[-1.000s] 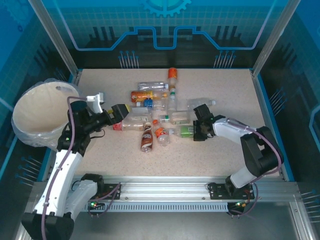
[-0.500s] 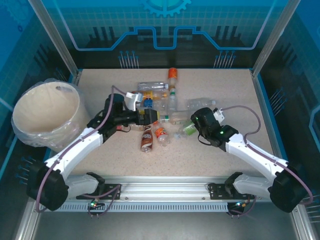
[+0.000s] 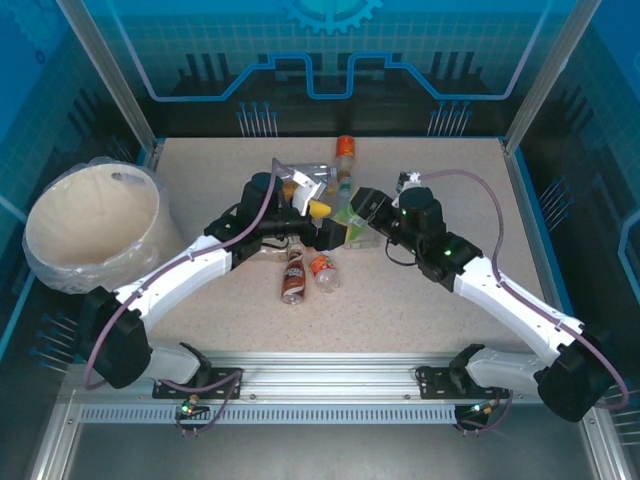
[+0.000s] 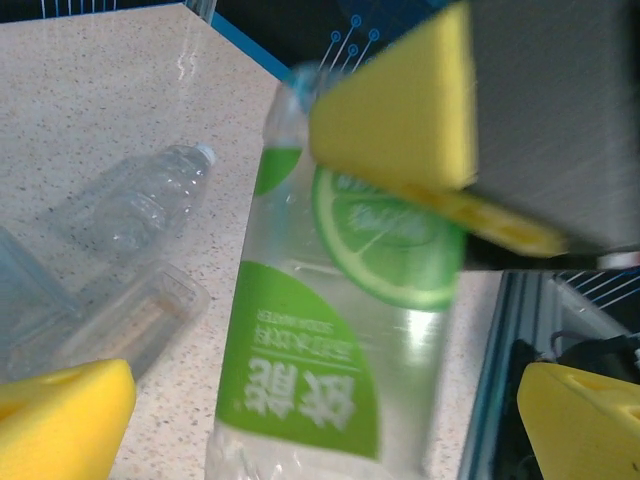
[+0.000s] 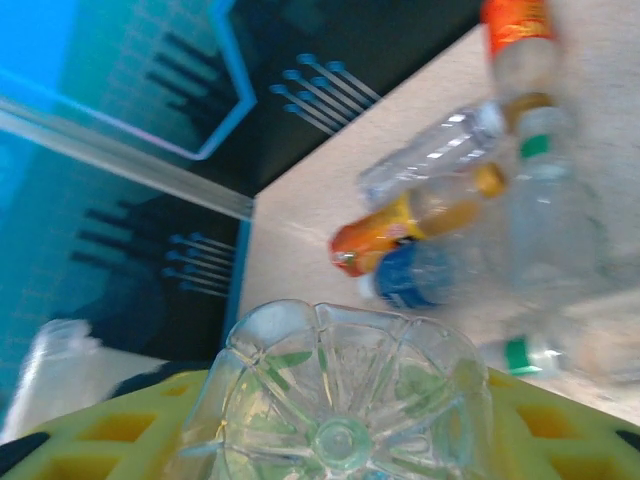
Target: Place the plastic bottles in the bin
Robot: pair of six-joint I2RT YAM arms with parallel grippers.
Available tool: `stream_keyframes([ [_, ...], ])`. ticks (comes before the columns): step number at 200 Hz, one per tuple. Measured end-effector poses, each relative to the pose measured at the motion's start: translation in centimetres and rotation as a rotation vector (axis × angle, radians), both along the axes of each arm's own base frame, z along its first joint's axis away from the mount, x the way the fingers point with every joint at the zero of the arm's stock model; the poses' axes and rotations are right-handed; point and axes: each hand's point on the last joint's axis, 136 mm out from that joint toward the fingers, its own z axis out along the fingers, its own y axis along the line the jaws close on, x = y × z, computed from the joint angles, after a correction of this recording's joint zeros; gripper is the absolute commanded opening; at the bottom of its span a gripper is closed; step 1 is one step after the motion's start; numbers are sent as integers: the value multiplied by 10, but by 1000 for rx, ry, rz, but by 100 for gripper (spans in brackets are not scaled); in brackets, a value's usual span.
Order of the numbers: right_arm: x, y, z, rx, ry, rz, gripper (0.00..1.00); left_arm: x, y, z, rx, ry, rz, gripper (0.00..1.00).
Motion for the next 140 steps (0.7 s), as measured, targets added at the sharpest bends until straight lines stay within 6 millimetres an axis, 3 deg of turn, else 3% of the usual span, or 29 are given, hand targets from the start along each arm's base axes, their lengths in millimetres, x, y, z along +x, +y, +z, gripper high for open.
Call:
stream_keyframes([
  [26, -2, 17, 16, 31, -31, 75, 40, 2, -1, 1, 37, -39, -21, 99],
  [62, -4, 30, 9, 28, -16, 116, 41, 2, -4, 15, 35, -92, -51, 91],
  [102, -4, 37, 6, 27, -3, 148, 42, 1, -5, 4, 62, -68, -67, 86],
  [140, -6, 42, 16, 37, -24, 172, 42, -2, -5, -3, 77, -44, -81, 65],
])
